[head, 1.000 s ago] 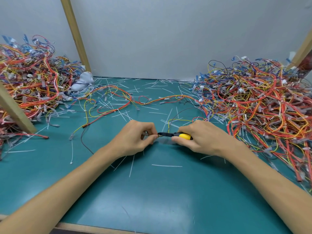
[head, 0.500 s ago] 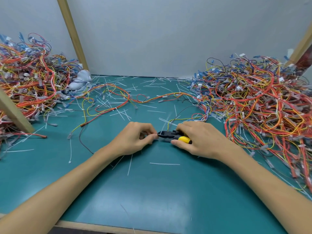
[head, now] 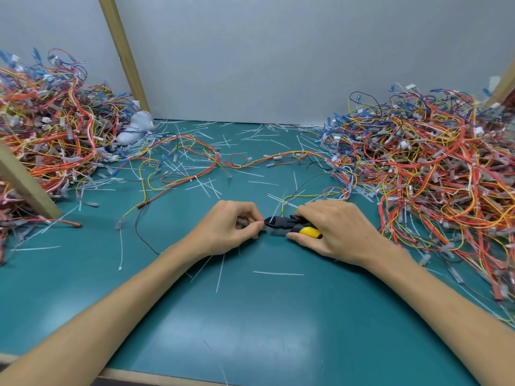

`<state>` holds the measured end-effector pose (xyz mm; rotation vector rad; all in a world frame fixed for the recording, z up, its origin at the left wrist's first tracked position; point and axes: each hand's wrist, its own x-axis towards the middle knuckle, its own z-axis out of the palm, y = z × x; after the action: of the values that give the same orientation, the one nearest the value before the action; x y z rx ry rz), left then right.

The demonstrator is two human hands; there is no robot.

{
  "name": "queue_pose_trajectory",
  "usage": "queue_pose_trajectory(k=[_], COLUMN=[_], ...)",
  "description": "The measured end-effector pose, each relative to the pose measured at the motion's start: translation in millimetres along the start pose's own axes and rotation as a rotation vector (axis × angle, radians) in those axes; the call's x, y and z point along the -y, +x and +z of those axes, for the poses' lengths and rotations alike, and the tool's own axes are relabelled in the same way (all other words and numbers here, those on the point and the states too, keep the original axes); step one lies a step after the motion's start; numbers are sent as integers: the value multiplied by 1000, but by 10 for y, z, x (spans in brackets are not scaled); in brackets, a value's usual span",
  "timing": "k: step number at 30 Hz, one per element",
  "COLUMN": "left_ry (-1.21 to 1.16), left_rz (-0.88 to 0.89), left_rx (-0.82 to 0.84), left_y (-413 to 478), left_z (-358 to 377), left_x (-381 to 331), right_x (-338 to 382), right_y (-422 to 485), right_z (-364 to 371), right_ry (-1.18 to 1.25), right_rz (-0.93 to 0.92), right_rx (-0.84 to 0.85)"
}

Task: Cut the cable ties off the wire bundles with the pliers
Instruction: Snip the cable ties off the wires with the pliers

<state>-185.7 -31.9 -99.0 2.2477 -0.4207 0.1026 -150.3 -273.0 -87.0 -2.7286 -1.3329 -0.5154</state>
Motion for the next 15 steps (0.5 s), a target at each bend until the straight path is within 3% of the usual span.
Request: queue_pose_trajectory(k=[10, 15], left_ry=[187, 116], left_rz=[136, 92], left_rx=[-32, 10], left_y=[-14, 11], left_z=[2, -3], left_x=[-78, -44], right_x=[-48, -13], right_y=[115, 22], right_z=[-180, -133], right_ry=[118, 81], right_rz=[106, 124], right_rx=[244, 170])
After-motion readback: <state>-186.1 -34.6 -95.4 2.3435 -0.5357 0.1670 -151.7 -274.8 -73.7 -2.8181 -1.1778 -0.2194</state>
